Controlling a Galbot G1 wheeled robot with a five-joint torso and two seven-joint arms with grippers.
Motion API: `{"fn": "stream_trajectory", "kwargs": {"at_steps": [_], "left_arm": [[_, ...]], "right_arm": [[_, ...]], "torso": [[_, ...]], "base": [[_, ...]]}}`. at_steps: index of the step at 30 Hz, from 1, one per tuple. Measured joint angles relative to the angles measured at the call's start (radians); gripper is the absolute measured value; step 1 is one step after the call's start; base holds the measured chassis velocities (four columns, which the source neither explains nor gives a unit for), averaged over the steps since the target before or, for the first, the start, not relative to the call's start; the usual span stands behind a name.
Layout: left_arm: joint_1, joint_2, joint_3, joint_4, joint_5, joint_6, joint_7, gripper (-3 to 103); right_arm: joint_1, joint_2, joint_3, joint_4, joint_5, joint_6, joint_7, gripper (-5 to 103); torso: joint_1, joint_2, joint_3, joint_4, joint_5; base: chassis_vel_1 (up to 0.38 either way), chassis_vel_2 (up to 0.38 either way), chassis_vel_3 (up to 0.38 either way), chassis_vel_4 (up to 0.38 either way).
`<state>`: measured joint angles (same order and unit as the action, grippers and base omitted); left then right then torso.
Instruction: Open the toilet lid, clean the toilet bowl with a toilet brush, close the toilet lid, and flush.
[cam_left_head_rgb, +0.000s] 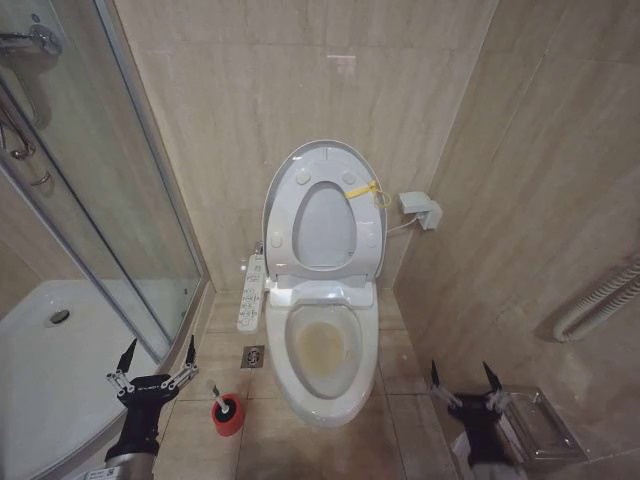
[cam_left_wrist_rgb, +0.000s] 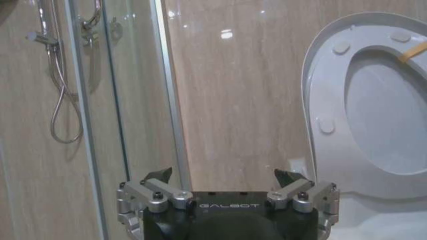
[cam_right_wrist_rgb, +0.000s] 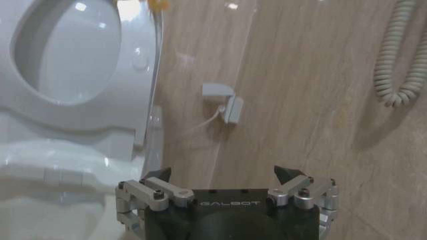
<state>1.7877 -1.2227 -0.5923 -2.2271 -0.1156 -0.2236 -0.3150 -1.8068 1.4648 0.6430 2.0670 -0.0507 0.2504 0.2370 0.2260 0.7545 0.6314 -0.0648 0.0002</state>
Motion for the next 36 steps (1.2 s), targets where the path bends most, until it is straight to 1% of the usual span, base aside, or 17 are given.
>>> {"fn": "stream_trajectory", "kwargs": {"at_steps": [2,3,4,9,15,21,29,36], "left_arm": [[0.000,0.000,0.000,0.000,0.000,0.000,0.000,100],[0.000,0.000,0.000,0.000,0.000,0.000,0.000,100],[0.000,0.000,0.000,0.000,0.000,0.000,0.000,100],[0.000,0.000,0.000,0.000,0.000,0.000,0.000,100],[0.000,0.000,0.000,0.000,0.000,0.000,0.000,100],[0.000,0.000,0.000,0.000,0.000,0.000,0.000,100],[0.000,0.000,0.000,0.000,0.000,0.000,0.000,100],[0.000,0.000,0.000,0.000,0.000,0.000,0.000,100]], "right_arm": [[0.008,0.005,-0.001,-0.002,0.000,0.004,0.001,100],[0.045,0.021,-0.007,-0.009,0.001,0.015,0.003,100],[0.055,0.026,-0.009,-0.013,0.001,0.017,0.002,100],[0.104,0.037,-0.018,-0.031,0.000,0.029,-0.006,100],[0.153,0.036,-0.018,-0.036,0.001,0.028,-0.009,100],[0.228,0.022,-0.011,-0.039,0.032,-0.015,-0.018,100],[0.280,0.023,-0.008,-0.040,0.049,-0.019,-0.044,100],[0.329,0.014,-0.023,-0.035,0.071,-0.040,-0.062,100]], "torso": [[0.000,0.000,0.000,0.0001,-0.0002],[0.000,0.000,0.000,0.0012,-0.0004],[0.000,0.000,0.000,0.0012,-0.0004],[0.000,0.000,0.000,0.0007,-0.0003],[0.000,0.000,0.000,0.0008,-0.0003],[0.000,0.000,0.000,0.0007,-0.0003],[0.000,0.000,0.000,0.0006,-0.0002],[0.000,0.000,0.000,0.0008,-0.0002]], "base": [[0.000,0.000,0.000,0.000],[0.000,0.000,0.000,0.000],[0.000,0.000,0.000,0.000],[0.000,0.000,0.000,0.000],[0.000,0.000,0.000,0.000],[0.000,0.000,0.000,0.000],[0.000,0.000,0.000,0.000],[0.000,0.000,0.000,0.000]]}}
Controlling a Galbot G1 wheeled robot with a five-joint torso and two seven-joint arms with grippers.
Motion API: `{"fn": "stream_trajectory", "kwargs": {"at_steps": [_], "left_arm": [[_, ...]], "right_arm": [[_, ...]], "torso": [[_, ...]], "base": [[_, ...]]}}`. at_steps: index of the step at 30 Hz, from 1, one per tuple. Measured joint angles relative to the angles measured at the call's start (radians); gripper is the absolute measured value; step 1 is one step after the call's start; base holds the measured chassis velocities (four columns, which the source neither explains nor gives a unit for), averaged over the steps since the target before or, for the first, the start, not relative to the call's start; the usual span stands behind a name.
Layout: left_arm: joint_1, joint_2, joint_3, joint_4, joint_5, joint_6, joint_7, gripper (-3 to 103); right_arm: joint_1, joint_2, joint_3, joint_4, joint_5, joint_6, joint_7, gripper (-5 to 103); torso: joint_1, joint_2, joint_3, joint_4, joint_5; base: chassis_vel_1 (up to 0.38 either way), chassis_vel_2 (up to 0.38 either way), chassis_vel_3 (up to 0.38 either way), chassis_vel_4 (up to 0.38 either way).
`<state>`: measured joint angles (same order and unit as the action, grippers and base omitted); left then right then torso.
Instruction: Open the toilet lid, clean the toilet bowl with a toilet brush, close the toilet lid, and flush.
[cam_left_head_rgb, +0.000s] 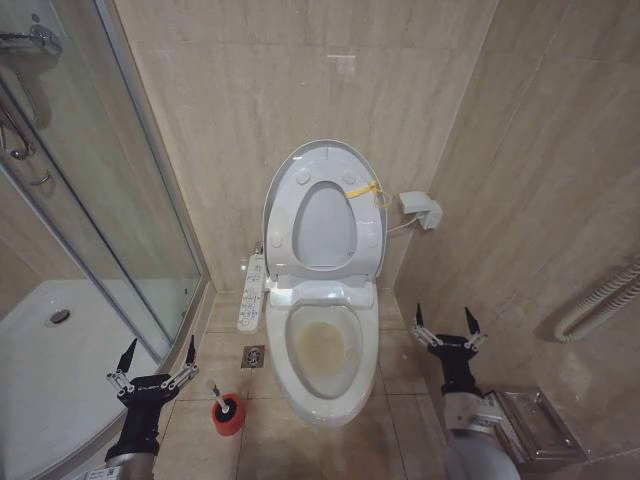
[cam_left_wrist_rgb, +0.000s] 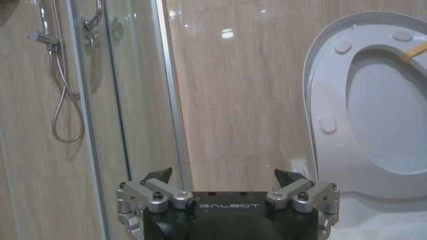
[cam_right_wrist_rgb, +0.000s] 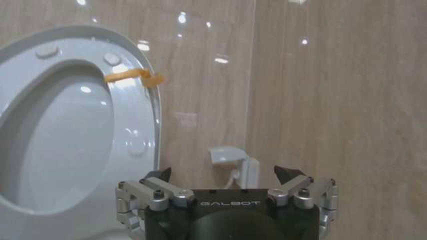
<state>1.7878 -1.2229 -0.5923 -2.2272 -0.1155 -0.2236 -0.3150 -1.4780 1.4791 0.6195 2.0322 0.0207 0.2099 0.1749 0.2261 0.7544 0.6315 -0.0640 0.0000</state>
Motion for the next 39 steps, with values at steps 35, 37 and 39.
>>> {"fn": "stream_trajectory", "kwargs": {"at_steps": [35,37,39], "left_arm": [[0.000,0.000,0.000,0.000,0.000,0.000,0.000,100],[0.000,0.000,0.000,0.000,0.000,0.000,0.000,100],[0.000,0.000,0.000,0.000,0.000,0.000,0.000,100]], "right_arm": [[0.083,-0.062,0.013,-0.084,0.072,0.040,-0.022,100],[0.082,-0.068,0.021,-0.086,0.065,0.043,-0.016,100],[0.081,-0.071,0.026,-0.085,0.065,0.044,-0.011,100]], "torso": [[0.000,0.000,0.000,-0.0001,-0.0001],[0.001,0.000,0.000,-0.0001,0.0001],[0.001,0.000,0.000,-0.0002,0.0000]], "base": [[-0.016,0.014,0.018,-0.014],[-0.085,0.087,0.088,-0.091],[-0.062,0.065,0.077,-0.072]]}}
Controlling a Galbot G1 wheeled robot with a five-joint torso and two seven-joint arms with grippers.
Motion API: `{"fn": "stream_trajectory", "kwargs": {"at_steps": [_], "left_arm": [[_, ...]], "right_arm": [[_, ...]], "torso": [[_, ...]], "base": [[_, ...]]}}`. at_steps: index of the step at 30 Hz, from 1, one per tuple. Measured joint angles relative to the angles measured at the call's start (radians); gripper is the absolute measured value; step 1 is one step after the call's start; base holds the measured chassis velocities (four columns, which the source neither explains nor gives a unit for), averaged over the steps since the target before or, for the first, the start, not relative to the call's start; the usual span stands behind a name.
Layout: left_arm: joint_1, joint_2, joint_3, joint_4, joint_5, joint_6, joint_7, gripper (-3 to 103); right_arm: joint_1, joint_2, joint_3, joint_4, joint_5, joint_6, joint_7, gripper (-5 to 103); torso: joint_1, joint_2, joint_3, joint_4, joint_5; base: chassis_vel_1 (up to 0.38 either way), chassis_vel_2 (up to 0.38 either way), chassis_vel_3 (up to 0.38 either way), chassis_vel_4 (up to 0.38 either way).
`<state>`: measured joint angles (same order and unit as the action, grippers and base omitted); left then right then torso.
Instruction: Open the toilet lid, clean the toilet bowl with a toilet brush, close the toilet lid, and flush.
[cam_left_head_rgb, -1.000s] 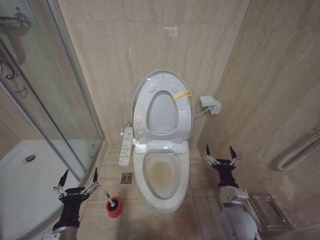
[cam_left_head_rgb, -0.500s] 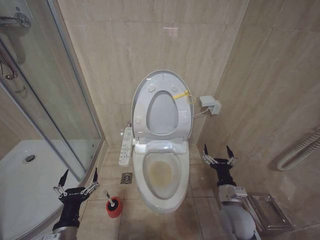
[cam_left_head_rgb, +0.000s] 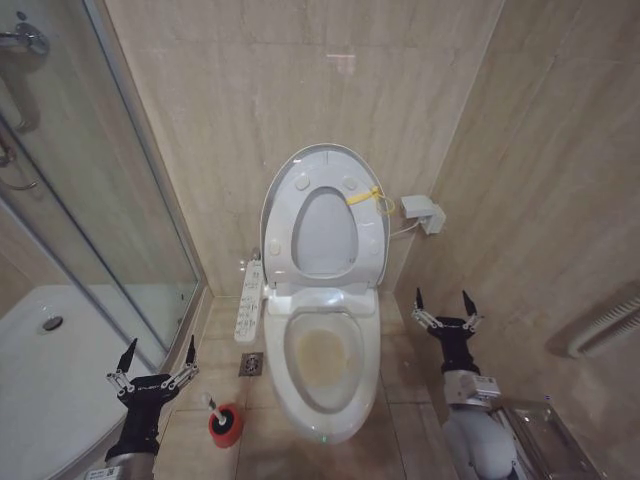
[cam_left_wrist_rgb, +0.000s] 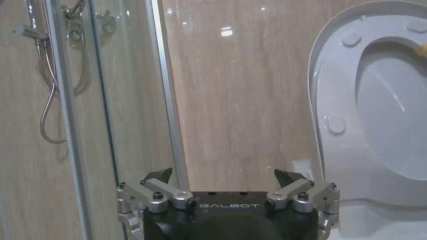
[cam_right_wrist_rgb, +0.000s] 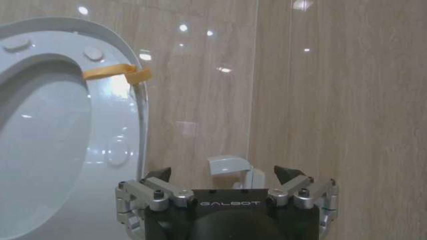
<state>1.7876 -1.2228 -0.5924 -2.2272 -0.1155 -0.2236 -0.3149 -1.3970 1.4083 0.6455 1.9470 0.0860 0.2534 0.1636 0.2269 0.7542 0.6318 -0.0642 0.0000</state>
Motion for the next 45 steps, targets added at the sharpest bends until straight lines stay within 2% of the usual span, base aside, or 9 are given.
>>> {"fn": "stream_trajectory", "kwargs": {"at_steps": [9,15,18,33,45], "left_arm": [[0.000,0.000,0.000,0.000,0.000,0.000,0.000,100],[0.000,0.000,0.000,0.000,0.000,0.000,0.000,100],[0.000,0.000,0.000,0.000,0.000,0.000,0.000,100],[0.000,0.000,0.000,0.000,0.000,0.000,0.000,100],[0.000,0.000,0.000,0.000,0.000,0.000,0.000,100]], "right_arm": [[0.002,0.005,0.010,-0.002,-0.009,-0.004,0.029,100],[0.036,0.006,-0.001,-0.046,-0.008,0.067,0.020,100],[0.060,0.003,-0.003,-0.070,-0.006,0.076,0.020,100],[0.363,-0.045,-0.034,-0.266,-0.074,0.012,0.115,100],[0.573,-0.062,-0.089,-0.472,-0.083,0.015,0.116,100]], "torso": [[-0.001,0.000,0.000,0.0000,0.0000],[-0.001,0.000,0.000,0.0002,0.0000],[0.000,0.000,0.000,0.0000,0.0000],[-0.001,0.000,0.000,0.0002,0.0000],[-0.001,0.000,0.000,0.0003,0.0000]], "base": [[0.000,0.000,0.000,0.000],[-0.041,0.035,0.042,-0.039],[-0.069,0.019,0.042,-0.064],[-0.002,0.003,0.002,-0.004],[0.000,0.000,0.000,0.000]]}}
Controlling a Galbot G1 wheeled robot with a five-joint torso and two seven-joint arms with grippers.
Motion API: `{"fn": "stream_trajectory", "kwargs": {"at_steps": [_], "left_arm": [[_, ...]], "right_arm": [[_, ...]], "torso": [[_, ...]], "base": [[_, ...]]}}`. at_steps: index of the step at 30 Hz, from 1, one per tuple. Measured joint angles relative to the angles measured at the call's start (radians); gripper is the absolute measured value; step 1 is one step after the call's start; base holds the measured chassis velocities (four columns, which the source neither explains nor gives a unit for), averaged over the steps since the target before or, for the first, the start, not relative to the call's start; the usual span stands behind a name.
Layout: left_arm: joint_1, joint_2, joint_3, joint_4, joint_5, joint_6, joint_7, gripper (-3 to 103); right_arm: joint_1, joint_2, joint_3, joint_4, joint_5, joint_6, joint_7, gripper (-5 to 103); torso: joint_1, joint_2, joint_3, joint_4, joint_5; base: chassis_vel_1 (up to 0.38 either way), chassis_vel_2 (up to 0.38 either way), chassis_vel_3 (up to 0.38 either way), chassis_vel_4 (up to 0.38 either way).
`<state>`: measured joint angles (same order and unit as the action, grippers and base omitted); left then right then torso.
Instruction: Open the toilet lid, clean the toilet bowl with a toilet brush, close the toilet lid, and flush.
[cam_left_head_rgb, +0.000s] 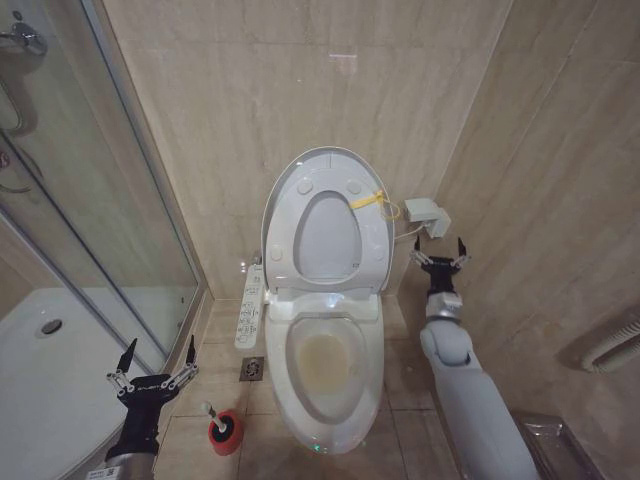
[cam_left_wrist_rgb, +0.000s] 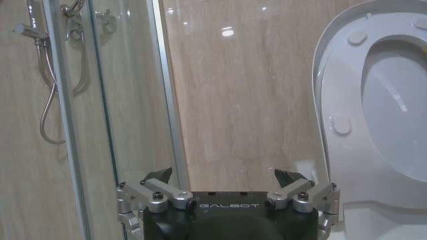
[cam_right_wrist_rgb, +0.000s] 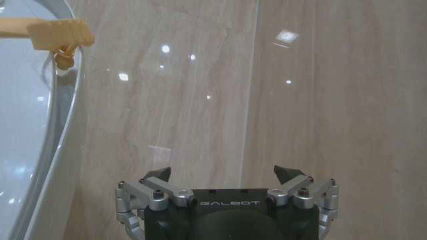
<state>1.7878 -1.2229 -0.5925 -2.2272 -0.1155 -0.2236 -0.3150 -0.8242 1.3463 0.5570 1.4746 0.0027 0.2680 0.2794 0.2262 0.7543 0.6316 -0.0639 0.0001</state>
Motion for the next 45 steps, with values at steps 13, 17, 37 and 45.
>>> {"fn": "stream_trajectory", "kwargs": {"at_steps": [13,17,37,45], "left_arm": [[0.000,0.000,0.000,0.000,0.000,0.000,0.000,100],[0.000,0.000,0.000,0.000,0.000,0.000,0.000,100],[0.000,0.000,0.000,0.000,0.000,0.000,0.000,100],[0.000,0.000,0.000,0.000,0.000,0.000,0.000,100]], "right_arm": [[0.168,0.002,-0.045,-0.123,-0.018,-0.001,-0.001,100],[0.191,0.001,-0.058,-0.143,-0.022,0.002,-0.004,100],[0.223,0.004,-0.143,-0.111,-0.033,-0.009,-0.007,100],[0.208,-0.002,-0.183,-0.080,-0.033,-0.017,0.000,100]], "torso": [[0.000,0.000,0.000,-0.0001,-0.0002],[0.000,0.000,0.000,-0.0002,-0.0001],[0.000,0.000,0.000,-0.0014,-0.0001],[0.000,0.000,0.000,-0.0015,-0.0003]], "base": [[0.000,0.000,0.000,0.000],[0.000,0.000,0.000,0.000],[0.000,0.000,0.000,0.000],[0.000,0.000,0.000,0.000]]}}
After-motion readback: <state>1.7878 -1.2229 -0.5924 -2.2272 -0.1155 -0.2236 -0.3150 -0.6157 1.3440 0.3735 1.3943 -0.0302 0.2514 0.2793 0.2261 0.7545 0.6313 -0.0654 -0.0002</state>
